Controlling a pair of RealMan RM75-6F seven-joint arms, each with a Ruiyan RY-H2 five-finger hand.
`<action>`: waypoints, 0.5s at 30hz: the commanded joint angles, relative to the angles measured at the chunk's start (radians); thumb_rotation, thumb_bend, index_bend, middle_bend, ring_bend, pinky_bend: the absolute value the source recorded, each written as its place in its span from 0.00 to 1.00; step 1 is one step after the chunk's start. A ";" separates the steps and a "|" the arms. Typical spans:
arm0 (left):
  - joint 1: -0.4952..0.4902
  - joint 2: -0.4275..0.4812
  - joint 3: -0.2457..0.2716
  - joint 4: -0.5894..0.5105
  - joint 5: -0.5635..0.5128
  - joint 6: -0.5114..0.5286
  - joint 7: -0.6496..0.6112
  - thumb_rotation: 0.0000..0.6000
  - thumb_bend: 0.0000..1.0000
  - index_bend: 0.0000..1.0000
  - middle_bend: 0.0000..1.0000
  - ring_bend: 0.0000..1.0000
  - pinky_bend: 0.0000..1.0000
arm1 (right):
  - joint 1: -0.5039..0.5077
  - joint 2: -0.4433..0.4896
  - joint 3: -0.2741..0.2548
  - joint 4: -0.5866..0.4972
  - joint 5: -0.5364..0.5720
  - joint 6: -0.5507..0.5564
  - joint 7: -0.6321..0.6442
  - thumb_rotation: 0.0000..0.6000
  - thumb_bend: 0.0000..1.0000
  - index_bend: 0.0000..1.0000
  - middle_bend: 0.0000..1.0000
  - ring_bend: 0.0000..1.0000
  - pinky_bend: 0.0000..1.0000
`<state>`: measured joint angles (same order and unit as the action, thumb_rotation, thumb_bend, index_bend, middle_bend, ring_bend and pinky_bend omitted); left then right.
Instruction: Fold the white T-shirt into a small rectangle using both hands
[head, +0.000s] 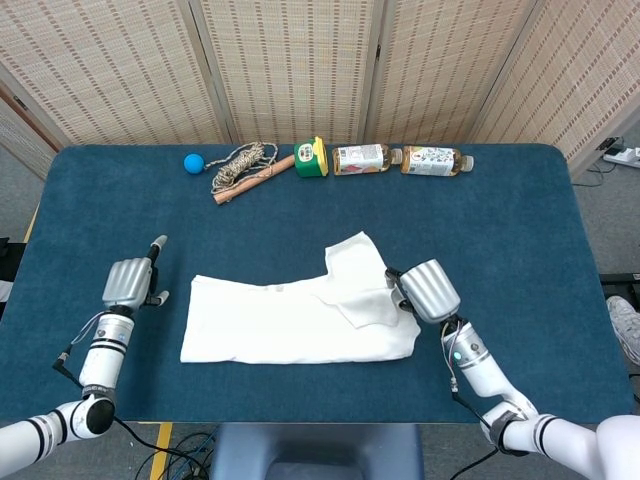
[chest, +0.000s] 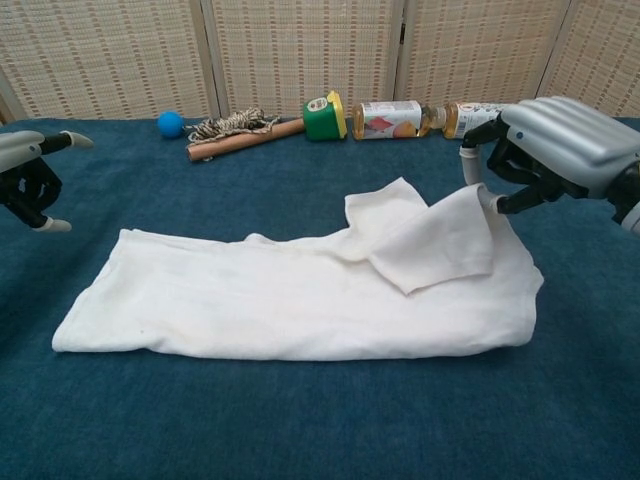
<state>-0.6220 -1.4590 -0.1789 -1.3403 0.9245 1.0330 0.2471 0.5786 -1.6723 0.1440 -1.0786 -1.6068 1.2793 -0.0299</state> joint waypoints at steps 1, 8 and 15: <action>0.012 0.014 -0.001 -0.015 0.009 0.009 -0.009 1.00 0.28 0.00 0.78 0.71 0.94 | 0.017 -0.030 0.014 0.045 0.018 -0.010 0.005 1.00 0.60 0.85 0.97 0.96 1.00; 0.038 0.033 0.000 -0.036 0.028 0.021 -0.028 1.00 0.28 0.00 0.78 0.71 0.94 | 0.043 -0.091 0.024 0.146 0.055 -0.047 0.009 1.00 0.60 0.85 0.97 0.96 1.00; 0.051 0.037 -0.004 -0.037 0.035 0.020 -0.036 1.00 0.28 0.00 0.77 0.71 0.94 | 0.072 -0.142 0.041 0.240 0.097 -0.092 0.016 1.00 0.60 0.85 0.97 0.96 1.00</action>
<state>-0.5713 -1.4225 -0.1828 -1.3772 0.9592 1.0535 0.2109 0.6408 -1.8007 0.1783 -0.8578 -1.5222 1.1998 -0.0162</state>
